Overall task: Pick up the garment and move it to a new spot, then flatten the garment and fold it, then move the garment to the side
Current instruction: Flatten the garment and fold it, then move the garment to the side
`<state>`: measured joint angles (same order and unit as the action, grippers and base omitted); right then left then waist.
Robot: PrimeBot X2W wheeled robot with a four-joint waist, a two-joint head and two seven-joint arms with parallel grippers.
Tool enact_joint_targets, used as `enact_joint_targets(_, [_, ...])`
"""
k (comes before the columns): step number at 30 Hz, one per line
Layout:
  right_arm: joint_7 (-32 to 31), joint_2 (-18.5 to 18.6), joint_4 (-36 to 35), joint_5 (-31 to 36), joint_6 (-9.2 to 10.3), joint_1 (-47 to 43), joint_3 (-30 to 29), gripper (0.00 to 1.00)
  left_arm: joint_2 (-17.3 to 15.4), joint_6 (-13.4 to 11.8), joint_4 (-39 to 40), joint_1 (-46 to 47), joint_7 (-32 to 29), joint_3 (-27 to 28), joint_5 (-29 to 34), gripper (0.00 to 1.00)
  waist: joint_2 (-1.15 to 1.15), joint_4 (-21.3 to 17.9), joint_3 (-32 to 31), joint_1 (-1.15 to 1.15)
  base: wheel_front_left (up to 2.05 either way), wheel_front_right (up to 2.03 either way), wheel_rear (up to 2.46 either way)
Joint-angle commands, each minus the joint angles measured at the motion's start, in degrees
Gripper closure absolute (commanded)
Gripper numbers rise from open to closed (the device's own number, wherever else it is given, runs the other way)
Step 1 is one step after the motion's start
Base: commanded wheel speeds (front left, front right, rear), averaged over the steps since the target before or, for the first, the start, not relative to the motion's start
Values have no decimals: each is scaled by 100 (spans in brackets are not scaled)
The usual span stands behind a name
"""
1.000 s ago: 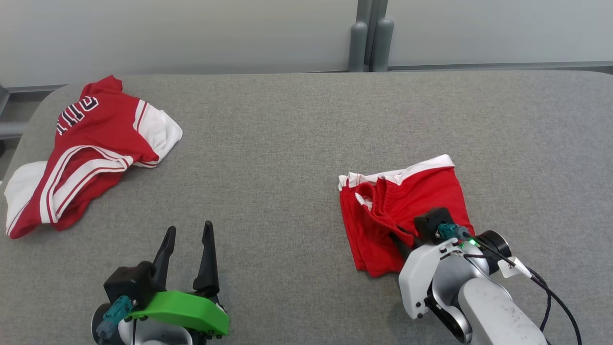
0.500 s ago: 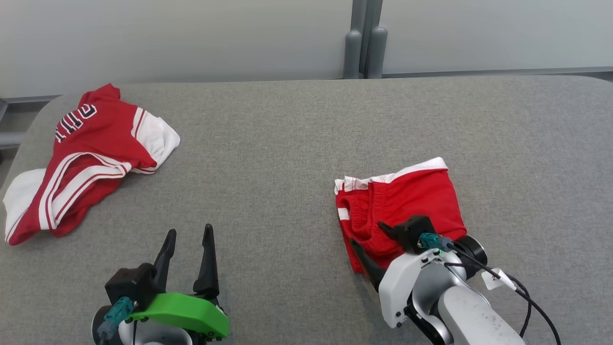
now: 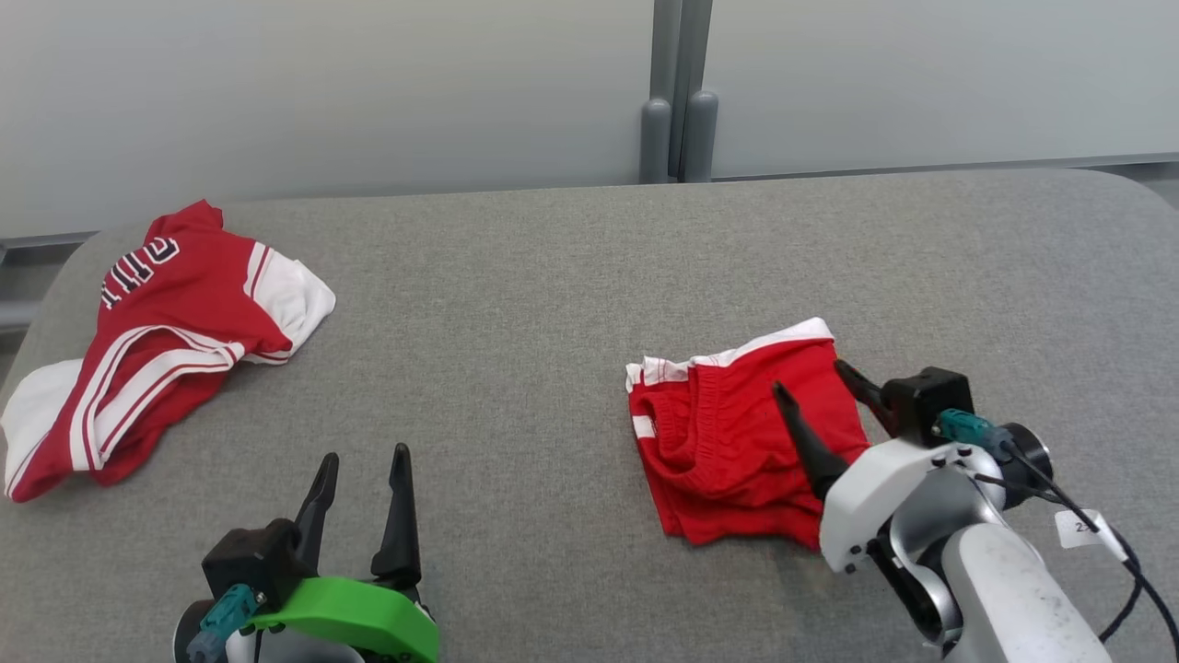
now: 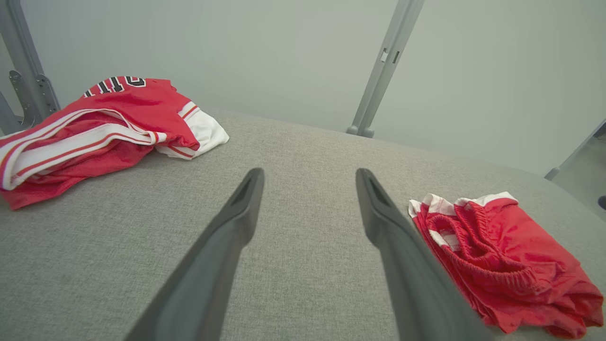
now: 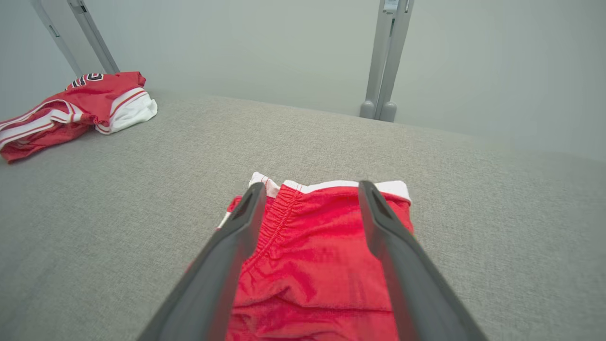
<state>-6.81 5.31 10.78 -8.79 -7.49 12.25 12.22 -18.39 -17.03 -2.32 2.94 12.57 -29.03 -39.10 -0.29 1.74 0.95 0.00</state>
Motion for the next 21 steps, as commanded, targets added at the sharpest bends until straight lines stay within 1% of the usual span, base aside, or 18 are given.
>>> enact_joint_targets(1, [-69,72,-67,70,0,-97,-186,0,-43,-31,43,-77,-5,0,58,0,29,-30,-41,0,0,0,0])
enact_joint_targets(3, [-159,116,-91,34,0,-148,-407,0,-60,-59,92,-77,-12,-10,76,0,29,-29,-53,0,0,0,0])
enact_joint_targets(6, [-342,306,-79,72,0,-145,-705,0,-85,-89,165,-47,-31,-35,128,0,29,11,-43,0,0,0,0])
enact_joint_targets(9, [-603,412,-11,-218,-1,-130,-911,0,-110,-120,235,-1,-54,-55,166,0,29,83,-2,0,0,0,0])
enact_joint_targets(10, [-603,412,-11,-218,-1,-130,-911,0,-110,-120,235,-1,-54,-55,166,0,29,83,-2,0,0,0,0])
enact_joint_targets(14, [-949,609,170,-611,0,-6,-1082,0,-125,-133,298,44,-66,-63,179,0,29,199,88,0,0,0,0])
enact_joint_targets(18, [-1222,778,512,-984,0,136,-1182,0,-133,-137,323,113,-66,-66,196,0,29,345,206,0,0,0,0])
enact_joint_targets(21, [-1359,827,829,-1271,0,290,-1191,0,-144,-138,318,167,-62,-63,212,0,29,462,301,0,0,0,0])
